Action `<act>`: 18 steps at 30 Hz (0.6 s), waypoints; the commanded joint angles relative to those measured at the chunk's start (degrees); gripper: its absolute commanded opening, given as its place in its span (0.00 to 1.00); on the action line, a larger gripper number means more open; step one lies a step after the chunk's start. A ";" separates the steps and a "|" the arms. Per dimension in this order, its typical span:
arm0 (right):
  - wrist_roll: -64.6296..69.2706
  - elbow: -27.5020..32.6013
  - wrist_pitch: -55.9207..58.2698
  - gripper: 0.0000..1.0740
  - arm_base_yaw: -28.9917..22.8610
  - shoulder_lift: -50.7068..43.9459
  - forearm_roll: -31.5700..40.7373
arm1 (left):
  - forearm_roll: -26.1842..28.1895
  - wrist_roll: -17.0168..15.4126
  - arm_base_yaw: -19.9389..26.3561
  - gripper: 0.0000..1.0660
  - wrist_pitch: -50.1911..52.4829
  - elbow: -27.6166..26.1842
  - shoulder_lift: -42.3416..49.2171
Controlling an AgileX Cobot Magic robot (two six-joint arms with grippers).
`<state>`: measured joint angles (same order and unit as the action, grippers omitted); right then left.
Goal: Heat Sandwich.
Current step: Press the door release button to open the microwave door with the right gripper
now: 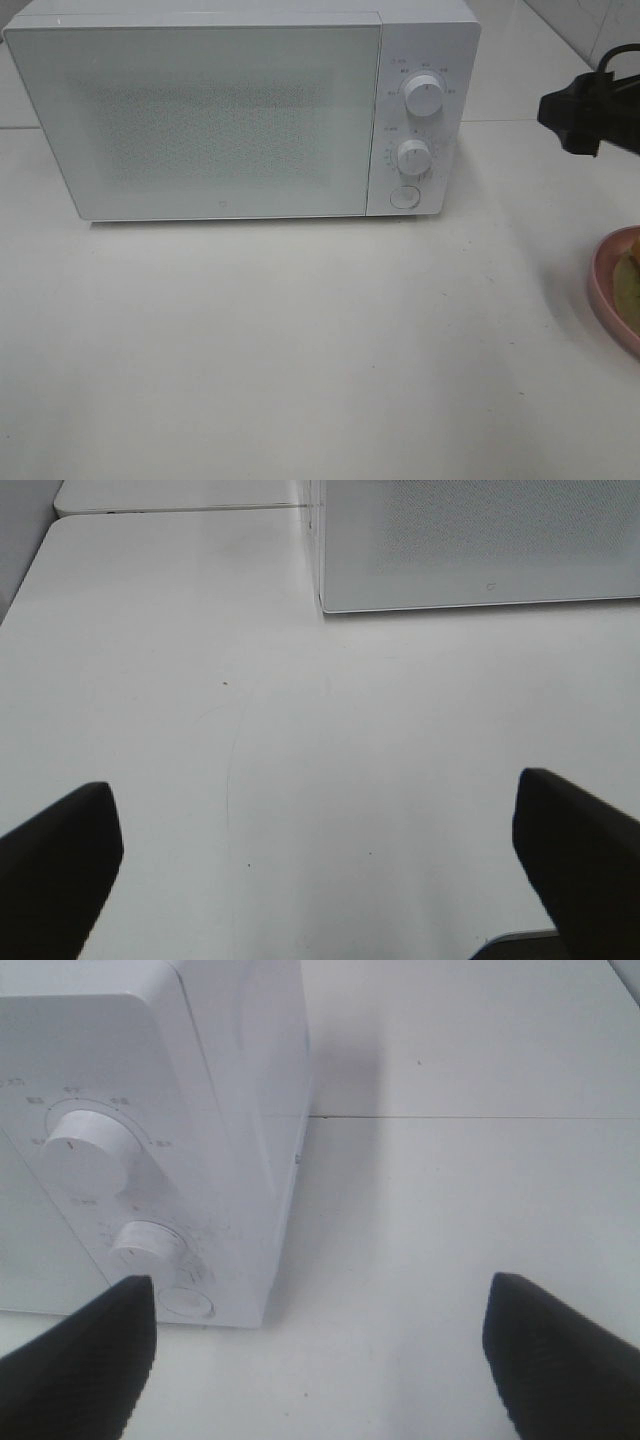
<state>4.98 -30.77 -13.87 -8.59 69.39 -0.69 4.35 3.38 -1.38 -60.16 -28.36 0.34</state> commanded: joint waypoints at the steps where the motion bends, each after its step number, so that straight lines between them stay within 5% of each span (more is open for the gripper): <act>1: -4.41 1.03 -6.53 0.79 -2.06 2.06 4.30 | 0.46 -0.11 -0.23 0.94 0.80 0.23 1.15; 18: -30.37 4.93 -35.41 0.78 -26.24 15.87 43.03 | 0.46 -0.11 -0.23 0.94 0.80 0.23 1.15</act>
<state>-23.89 -25.90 -46.01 -33.06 84.34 39.25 4.35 3.38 -1.38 -60.16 -28.36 0.34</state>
